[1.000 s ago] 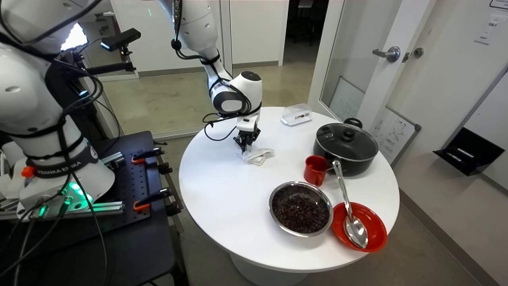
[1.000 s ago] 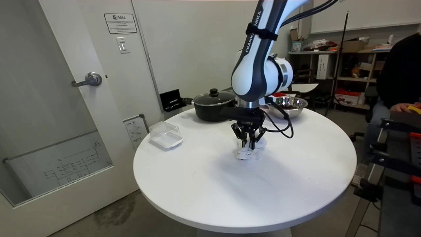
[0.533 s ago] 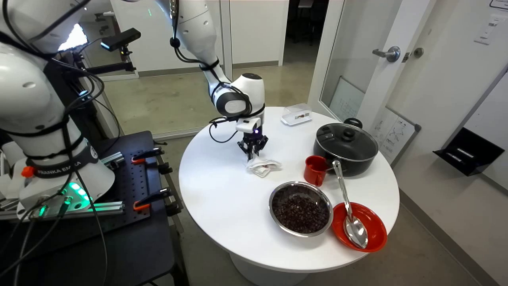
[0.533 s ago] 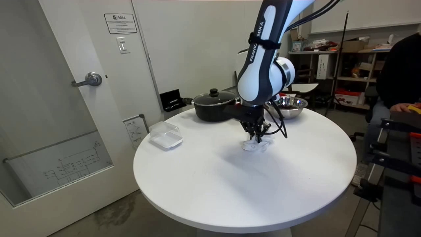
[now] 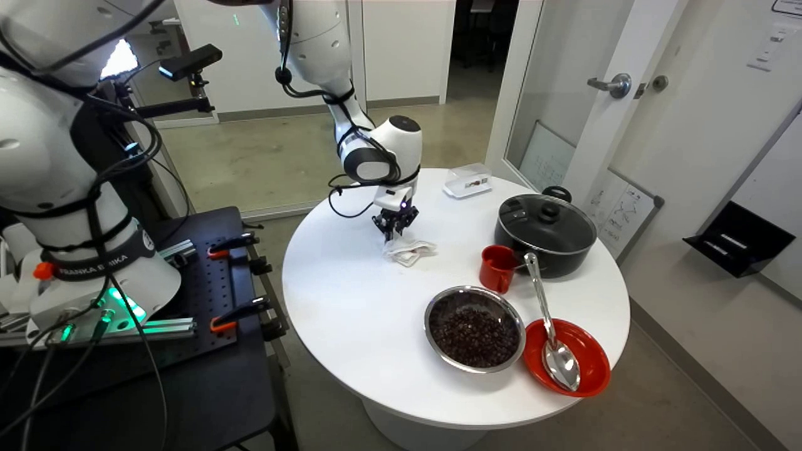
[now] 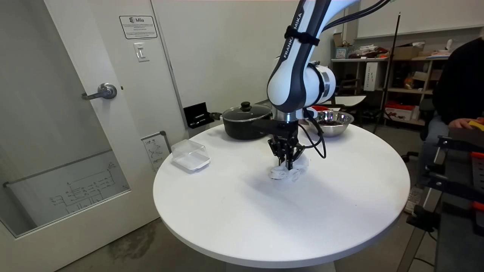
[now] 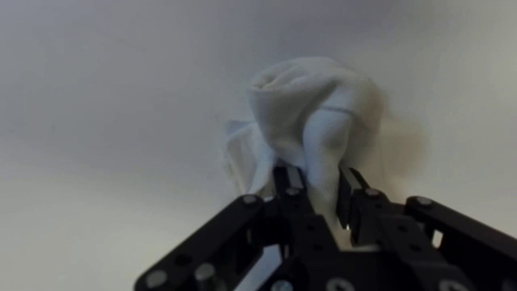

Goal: Use the towel to wipe the table.

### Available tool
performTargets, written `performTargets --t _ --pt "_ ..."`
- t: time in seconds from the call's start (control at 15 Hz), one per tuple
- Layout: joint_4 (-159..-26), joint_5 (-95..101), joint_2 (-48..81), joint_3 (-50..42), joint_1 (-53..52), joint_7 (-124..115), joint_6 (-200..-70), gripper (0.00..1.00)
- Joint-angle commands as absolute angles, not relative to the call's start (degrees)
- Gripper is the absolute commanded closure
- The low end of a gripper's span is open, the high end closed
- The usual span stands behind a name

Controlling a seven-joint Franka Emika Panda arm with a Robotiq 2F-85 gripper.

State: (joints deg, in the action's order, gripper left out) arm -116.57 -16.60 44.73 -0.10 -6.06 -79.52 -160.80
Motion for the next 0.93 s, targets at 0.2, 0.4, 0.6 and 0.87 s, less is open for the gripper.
performTargets --t 0.2,0.4,0.6,0.87 --pt "-112.51 -18.74 49.48 9.82 -6.1 -68.88 -154.93 0.94" --pt "-110.53 -16.89 50.18 9.3 -10.63 -67.79 -149.75 0.94" --pt "-109.44 -13.5 50.3 2.35 -17.74 -73.55 -146.97 0.94" --pt "-109.6 -12.35 49.94 -2.48 -19.49 -78.67 -146.87 0.94"
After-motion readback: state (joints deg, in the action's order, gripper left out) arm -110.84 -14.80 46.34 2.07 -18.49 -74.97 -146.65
